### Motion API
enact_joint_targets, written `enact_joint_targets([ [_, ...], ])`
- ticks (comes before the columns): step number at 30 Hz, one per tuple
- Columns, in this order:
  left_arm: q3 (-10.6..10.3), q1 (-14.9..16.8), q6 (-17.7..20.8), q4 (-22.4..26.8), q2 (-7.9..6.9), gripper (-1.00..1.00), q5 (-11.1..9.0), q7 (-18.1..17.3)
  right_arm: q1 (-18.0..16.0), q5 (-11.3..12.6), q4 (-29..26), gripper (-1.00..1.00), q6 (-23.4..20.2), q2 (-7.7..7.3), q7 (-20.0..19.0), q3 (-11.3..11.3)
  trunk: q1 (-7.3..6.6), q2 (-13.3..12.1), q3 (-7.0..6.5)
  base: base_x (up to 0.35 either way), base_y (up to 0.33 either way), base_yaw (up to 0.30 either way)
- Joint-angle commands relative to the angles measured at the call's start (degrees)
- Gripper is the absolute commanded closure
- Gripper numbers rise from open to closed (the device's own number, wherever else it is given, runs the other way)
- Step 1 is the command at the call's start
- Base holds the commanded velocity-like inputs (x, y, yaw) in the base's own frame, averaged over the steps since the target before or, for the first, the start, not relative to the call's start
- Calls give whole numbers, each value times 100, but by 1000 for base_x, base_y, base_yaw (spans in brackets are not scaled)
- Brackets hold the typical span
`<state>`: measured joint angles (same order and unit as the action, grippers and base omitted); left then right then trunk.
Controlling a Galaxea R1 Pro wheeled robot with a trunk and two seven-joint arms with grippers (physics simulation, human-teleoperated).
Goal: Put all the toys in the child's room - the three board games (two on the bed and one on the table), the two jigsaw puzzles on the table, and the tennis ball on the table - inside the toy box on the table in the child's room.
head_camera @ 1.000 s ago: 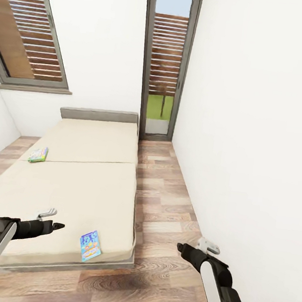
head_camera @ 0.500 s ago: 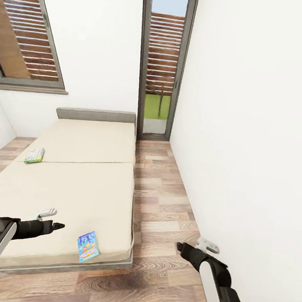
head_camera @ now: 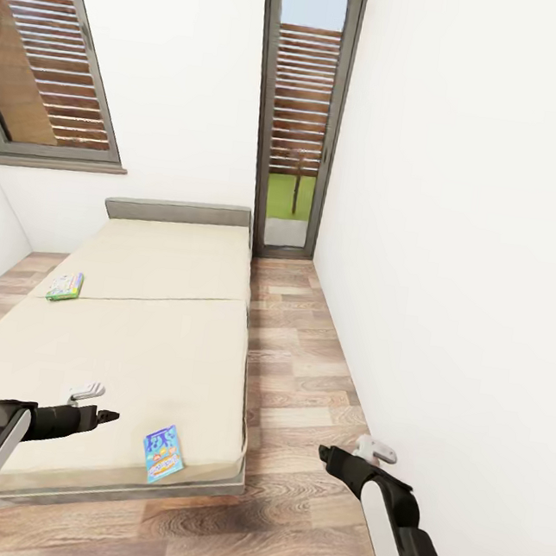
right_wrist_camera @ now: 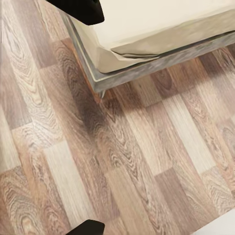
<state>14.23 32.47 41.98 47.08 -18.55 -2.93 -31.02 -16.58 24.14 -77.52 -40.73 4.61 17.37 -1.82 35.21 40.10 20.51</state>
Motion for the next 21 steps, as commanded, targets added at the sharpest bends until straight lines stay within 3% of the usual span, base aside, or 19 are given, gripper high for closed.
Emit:
enact_joint_targets([
  [1, 10, 5, 47, 3, 1, -100, -29, -3, -3, 58, -8, -100, -14, -1, 56, -33, 1, 6, 8, 0, 0, 157],
  [11, 10, 5, 47, 3, 1, -100, -23, -2, -3, 57, -12, -100, -8, -20, 56, -229, 1, 6, 8, 0, 0, 240],
  [21, 10, 5, 47, 3, 1, -100, -31, 0, -3, 63, -14, -100, -6, -21, 56, -230, 1, 6, 8, 0, 0, 33],
])
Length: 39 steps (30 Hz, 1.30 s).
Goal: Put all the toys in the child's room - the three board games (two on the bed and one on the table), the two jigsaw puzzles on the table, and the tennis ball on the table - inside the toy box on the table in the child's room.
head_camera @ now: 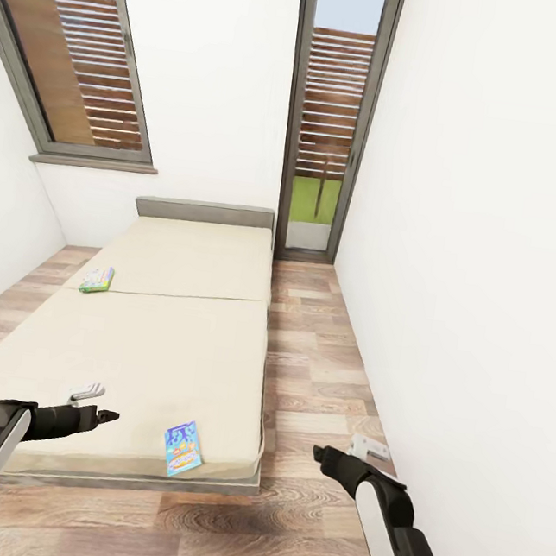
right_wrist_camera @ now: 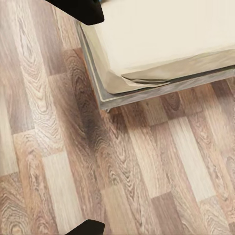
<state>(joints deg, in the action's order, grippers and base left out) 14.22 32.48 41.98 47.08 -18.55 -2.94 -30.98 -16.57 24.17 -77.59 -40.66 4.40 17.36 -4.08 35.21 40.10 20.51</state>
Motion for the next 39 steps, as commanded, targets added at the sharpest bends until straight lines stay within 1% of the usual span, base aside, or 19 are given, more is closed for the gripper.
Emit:
enact_joint_targets([
  [1, 11, 4, 48, 3, 1, -100, -30, -5, -4, 61, -8, -100, -11, 0, 57, -3, 1, 7, 8, 0, 0, 2],
  [9, 11, 4, 48, 3, 1, -100, -36, -10, -4, 62, -104, -100, -25, -43, 52, 25, 1, 7, 8, 0, 0, 0],
  [12, 12, 4, 48, 3, 1, -100, -40, -12, -4, 62, -337, -100, -94, -65, 49, 30, 1, 7, 8, 0, 0, 0],
  [14, 13, 4, 42, 3, 1, -100, -54, -21, -6, 72, -601, -100, -318, -71, 49, 51, 1, 7, 8, 0, 0, 0],
  [16, 12, 4, 41, 3, 1, -100, -63, -26, -20, 81, -726, -100, -527, -69, 47, 72, 1, 7, 8, 0, 0, 0],
  [18, 21, 4, 57, 3, 1, -100, -78, -38, -42, 105, -886, -100, -892, -65, 37, 176, 1, 7, 8, 0, 0, 0],
  [19, 25, 4, 60, 3, 1, -100, -83, -46, -47, 112, -908, -100, -948, -65, 33, 221, 1, 7, 8, 0, 0, 0],
  [22, 39, 4, 66, 3, 4, -100, -111, -75, -63, 137, -960, -100, -1108, -56, 18, 482, 1, 7, 8, 0, 0, 0],
  [24, 43, 4, 71, 3, 67, -100, -121, -91, -70, 141, -981, -100, -1161, -67, 4, 635, 1, 7, 8, 0, 0, 0],
  [26, 44, 4, 72, 3, 118, -100, -127, -98, -71, 141, -986, -100, -1178, -74, -1, 701, 1, 7, 8, 0, 0, 0],
  [28, 48, 4, 71, -9, 205, -100, -131, -100, -73, 144, -984, -100, -1195, -81, -10, 817, 1, 7, 8, 0, 0, 0],
  [30, 54, 1, 65, -131, 320, -100, -134, -109, -72, 147, -975, -100, -1206, -80, -17, 949, 1, 7, 8, 0, 0, 0],
  [32, 67, -4, 54, -247, 357, -100, -135, -116, -72, 148, -973, -100, -1210, -80, -22, 993, 1, 7, 8, 0, 0, 0],
  [33, 87, -17, 43, -399, 379, -100, -137, -122, -69, 149, -973, -100, -1212, -80, -25, 1023, 1, 7, 8, 0, 0, 0],
  [36, 176, -50, 16, -742, 393, -100, -165, -175, -67, 154, -986, -100, -1214, -85, -51, 1057, 1, 7, 8, 0, 0, 0],
  [38, 272, -62, -119, -994, 404, -100, -193, -244, -67, 156, -991, -100, -1215, -87, -131, 1070, 1, 7, 8, 0, 0, 0],
  [39, 323, -67, -289, -1147, 412, -100, -204, -288, -67, 154, -992, -100, -1216, -88, -206, 1077, 1, 7, 8, 0, 0, 0],
])
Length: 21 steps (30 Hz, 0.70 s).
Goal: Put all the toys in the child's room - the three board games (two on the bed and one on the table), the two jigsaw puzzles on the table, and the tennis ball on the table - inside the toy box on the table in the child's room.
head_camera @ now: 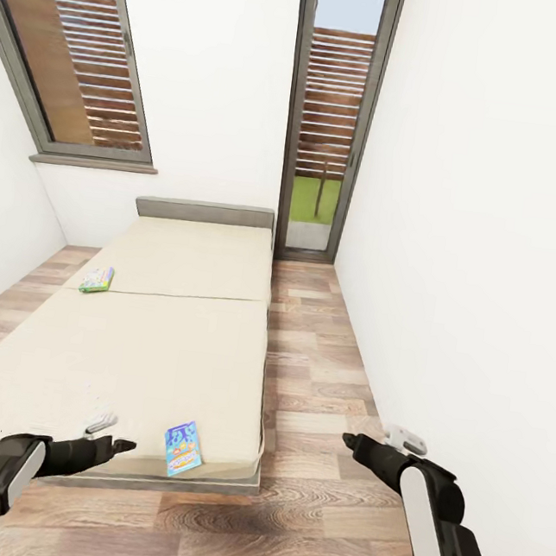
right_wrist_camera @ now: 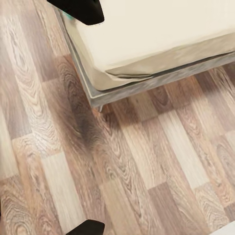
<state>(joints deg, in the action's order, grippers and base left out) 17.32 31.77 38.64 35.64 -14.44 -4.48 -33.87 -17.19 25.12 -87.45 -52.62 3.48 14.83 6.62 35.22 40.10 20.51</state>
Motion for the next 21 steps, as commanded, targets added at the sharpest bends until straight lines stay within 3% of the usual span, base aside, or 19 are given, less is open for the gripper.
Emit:
enact_joint_targets([
  [1, 46, 1, -154, -167, 8, -100, -55, -32, -4, 57, -7, -100, -20, 4, -30, 22, 1, 7, 7, 0, 0, 0],
  [7, 160, -3, -1130, -1206, -15, -100, -72, -98, -4, 62, -9, -100, -13, 3, -268, 192, 89, 167, 79, 0, 0, 0],
  [10, 302, -4, -1390, -1512, -44, -100, -77, -238, -3, 63, -9, -100, -12, 4, -344, 309, 155, 287, 133, 0, 0, 0],
  [16, 713, -4, -1526, -1694, -122, -100, -79, -664, 3, 64, -8, -100, -12, 10, -380, 368, 287, 528, 241, 0, 0, 0],
  [21, 797, -4, -1572, -1804, -136, -100, -80, -734, 5, 64, -3, -100, -12, 12, -384, 374, 397, 729, 330, 0, 0, 0],
])
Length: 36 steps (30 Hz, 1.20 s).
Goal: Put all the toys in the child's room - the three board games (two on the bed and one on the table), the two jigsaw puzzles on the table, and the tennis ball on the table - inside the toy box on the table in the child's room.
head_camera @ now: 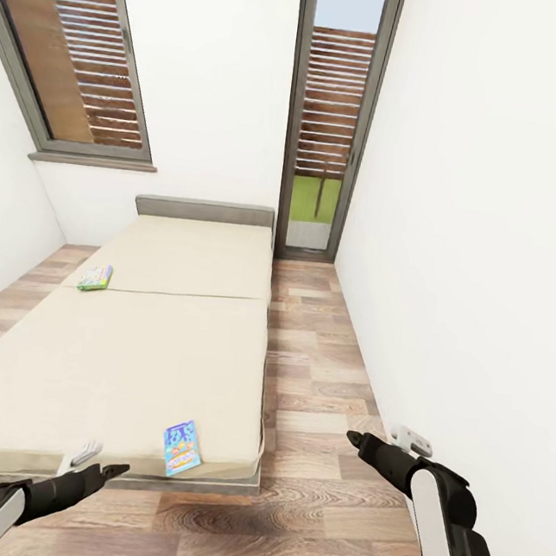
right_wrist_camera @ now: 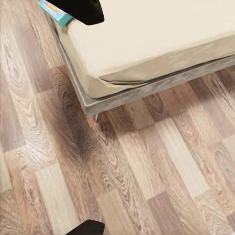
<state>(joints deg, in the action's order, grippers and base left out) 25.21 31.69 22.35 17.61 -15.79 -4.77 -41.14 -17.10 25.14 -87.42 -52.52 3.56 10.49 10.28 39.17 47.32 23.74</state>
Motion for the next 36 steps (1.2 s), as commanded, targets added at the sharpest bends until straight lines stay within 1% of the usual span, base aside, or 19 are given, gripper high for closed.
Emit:
enact_joint_targets([
  [1, 20, 3, 38, -45, -5, -100, -50, -14, -1, 61, -5, -100, -21, 5, 50, 6, 23, 47, 25, 0, 0, 0],
  [8, 24, 3, -191, -150, 14, -100, -45, -25, 4, 61, -4, -100, -21, 13, 50, -2, 177, 328, 151, 0, 0, 0],
  [20, 34, 2, -455, -462, 45, -100, -58, -31, 5, 61, 5, -100, -21, 5, 50, 9, 441, 809, 366, 0, 0, 0],
  [29, 37, 2, -507, -570, 49, -100, -59, -98, 7, 61, 6, -100, -21, 8, 50, 9, 638, 1170, 528, 0, 0, 0],
  [36, 37, 3, -528, -575, 50, -100, -59, -261, 5, 61, 12, -100, -21, 13, 50, 9, 792, 1451, 653, 0, 0, 0],
])
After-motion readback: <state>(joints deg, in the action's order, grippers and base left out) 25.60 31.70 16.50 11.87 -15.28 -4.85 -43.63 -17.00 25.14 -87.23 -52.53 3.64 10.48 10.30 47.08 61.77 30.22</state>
